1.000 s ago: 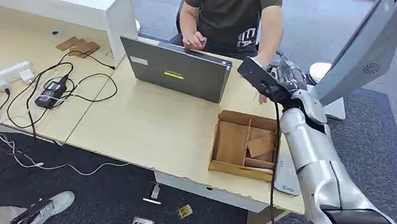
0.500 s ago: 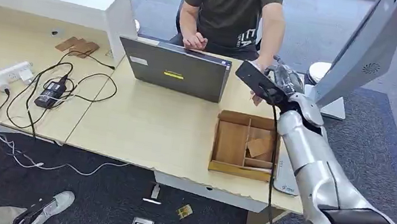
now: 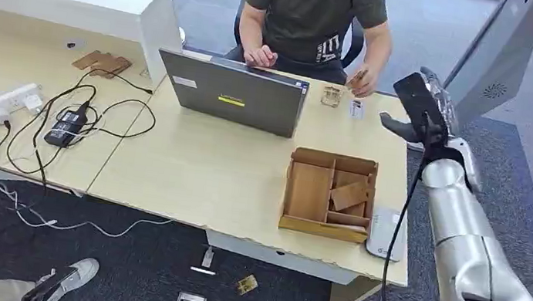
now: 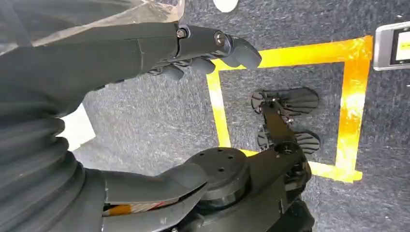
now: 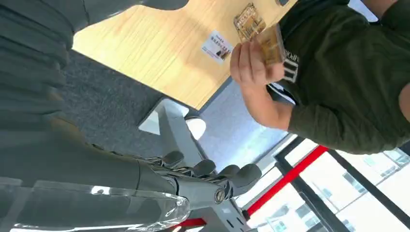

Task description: Pass the card to the sensor for recognition and then transmit it.

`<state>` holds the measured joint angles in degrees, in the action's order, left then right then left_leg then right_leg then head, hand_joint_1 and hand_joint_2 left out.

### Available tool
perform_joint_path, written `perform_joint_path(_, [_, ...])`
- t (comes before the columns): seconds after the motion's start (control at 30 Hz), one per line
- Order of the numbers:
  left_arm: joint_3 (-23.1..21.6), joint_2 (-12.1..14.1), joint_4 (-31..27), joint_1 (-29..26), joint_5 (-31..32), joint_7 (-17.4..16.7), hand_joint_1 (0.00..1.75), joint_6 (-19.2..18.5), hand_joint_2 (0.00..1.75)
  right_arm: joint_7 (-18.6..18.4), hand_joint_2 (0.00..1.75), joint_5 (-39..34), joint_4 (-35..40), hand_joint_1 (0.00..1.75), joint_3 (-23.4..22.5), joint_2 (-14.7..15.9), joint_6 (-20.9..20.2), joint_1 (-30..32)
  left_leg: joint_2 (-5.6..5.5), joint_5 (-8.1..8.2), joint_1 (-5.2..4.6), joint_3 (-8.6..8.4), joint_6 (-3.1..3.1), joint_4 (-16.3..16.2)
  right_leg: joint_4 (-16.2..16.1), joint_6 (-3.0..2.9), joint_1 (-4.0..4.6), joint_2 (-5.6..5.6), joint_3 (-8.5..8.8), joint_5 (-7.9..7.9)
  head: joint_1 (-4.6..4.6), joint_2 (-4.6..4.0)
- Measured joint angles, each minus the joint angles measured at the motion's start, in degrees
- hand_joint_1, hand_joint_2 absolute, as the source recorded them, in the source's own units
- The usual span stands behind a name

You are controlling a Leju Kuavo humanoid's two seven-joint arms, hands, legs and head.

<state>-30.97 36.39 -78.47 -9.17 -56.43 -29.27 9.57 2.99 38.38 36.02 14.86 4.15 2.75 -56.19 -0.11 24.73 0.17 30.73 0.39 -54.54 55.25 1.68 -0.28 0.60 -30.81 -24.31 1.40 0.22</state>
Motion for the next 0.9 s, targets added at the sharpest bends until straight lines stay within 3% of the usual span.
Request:
perform_joint_path(0.23, [-1.73, 0.52, 0.44, 0.5, -1.38, 0.02, 0.0, 0.79, 1.75, -0.07, 1.75, -2.74, 3.33, 0.0, -1.07, 1.77, 1.2, 1.4, -0.02, -0.03, 0.04, -0.03, -0.04, 0.0, 0.01, -0.05, 0.03, -0.01, -0.02, -0.03, 0.02, 0.0])
perform_joint_path(0.3, [-2.14, 0.66, -0.39, 0.42, -2.86, -0.65, 0.0, 3.95, 1.75, -0.02, 1.75, -9.44, 5.21, 0.0, -2.28, 3.12, 2.3, 3.07, -0.13, -0.02, 0.06, -0.07, -0.05, -0.01, -0.01, -0.07, 0.08, -0.11, 0.07, -0.06, -0.02, 0.0])
perform_joint_path(0.4, [-3.08, 0.68, -0.98, 0.47, -5.4, -0.9, 0.0, 7.39, 1.75, 0.41, 1.75, -26.64, 7.94, 0.0, -6.42, 7.27, 1.58, 8.54, -0.46, 0.07, 0.13, -0.22, -0.01, -0.03, -0.15, 0.06, 0.14, -0.47, 0.31, -0.24, -0.02, 0.0])
perform_joint_path(0.47, [-3.74, 0.53, -0.81, 0.48, -3.62, 1.93, 0.0, 9.25, 1.75, 2.75, 1.75, -36.58, 7.78, 0.0, -10.64, 11.16, -0.37, 12.99, -0.64, 0.11, 0.1, -0.16, 0.04, -0.03, -0.21, 0.11, 0.1, -0.63, 0.4, -0.25, -0.05, 0.0])
perform_joint_path(0.53, [-3.08, -0.94, 1.56, 2.14, 3.63, 12.27, 0.0, 10.77, 1.75, 5.99, 1.75, -39.91, 6.84, 0.0, -13.89, 14.1, -2.6, 16.45, -0.66, 0.1, 0.0, 0.03, 0.05, -0.03, -0.21, 0.17, 0.0, -0.65, 0.24, -0.2, -0.04, 0.0])
perform_joint_path(0.57, [-2.25, -1.31, 5.4, 4.37, 8.43, 22.19, 0.0, 7.79, 1.75, 7.37, 1.75, -40.42, 6.21, 0.0, -15.06, 15.19, -2.71, 17.62, -0.65, 0.09, -0.01, 0.04, 0.06, -0.03, -0.21, 0.17, -0.02, -0.65, 0.22, -0.18, 0.0, 0.0])
perform_joint_path(0.6, [-1.35, -1.71, 11.66, 8.15, 12.12, 33.58, 0.0, 1.89, 1.75, 8.44, 1.75, -41.05, 5.03, 0.0, -16.18, 16.29, -2.1, 18.66, -0.66, 0.08, 0.0, 0.06, 0.06, -0.03, -0.19, 0.16, -0.03, -0.65, 0.24, -0.18, -0.02, 0.0])
perform_joint_path(0.63, [-0.07, -1.66, 19.46, 11.23, 15.1, 50.14, 0.0, -5.04, 1.75, 8.83, 1.75, -41.9, 3.66, 0.0, -17.26, 17.47, -1.79, 19.64, -0.69, 0.09, 0.08, 0.06, 0.04, -0.05, -0.19, 0.13, 0.04, -0.65, 0.3, -0.16, -0.02, 0.0])
perform_joint_path(0.7, [2.23, -0.81, 26.53, 15.32, 19.05, 70.6, 0.0, -9.6, 1.75, 8.7, 1.75, -44.53, 1.57, 0.0, -19.35, 19.33, -1.92, 22.07, -0.56, 0.1, 0.22, -0.01, 0.0, -0.07, -0.18, 0.02, 0.19, -0.57, 0.26, -0.12, 0.0, 0.0])
perform_joint_path(0.73, [4.1, -0.37, 29.52, 17.83, 22.21, 76.97, 0.0, -11.25, 1.75, 8.35, 1.75, -47.09, 0.12, 0.0, -20.87, 20.21, -2.14, 23.62, -0.58, 0.06, 0.24, 0.0, -0.02, -0.07, -0.15, 0.01, 0.24, -0.57, 0.19, -0.11, 0.05, 0.0])
perform_joint_path(0.83, [11.46, -0.24, 31.16, 22.19, 32.68, 74.17, 0.0, -10.6, 1.75, 7.63, 1.75, -49.84, -3.36, 0.0, -23.5, 20.13, -1.22, 26.26, -0.35, 0.05, 0.22, 0.01, -0.09, -0.07, -0.12, -0.09, 0.24, -0.37, 0.1, -0.05, -0.02, 0.0])
perform_joint_path(0.9, [19.02, -1.36, 24.02, 22.37, 41.71, 63.01, 0.0, -11.32, 1.75, 8.55, 1.75, -48.41, -5.31, 0.0, -23.5, 19.84, -1.05, 27.57, 0.03, 0.02, 0.16, -0.05, -0.11, -0.06, 0.01, -0.15, 0.18, 0.03, -0.12, 0.0, 0.09, 0.0])
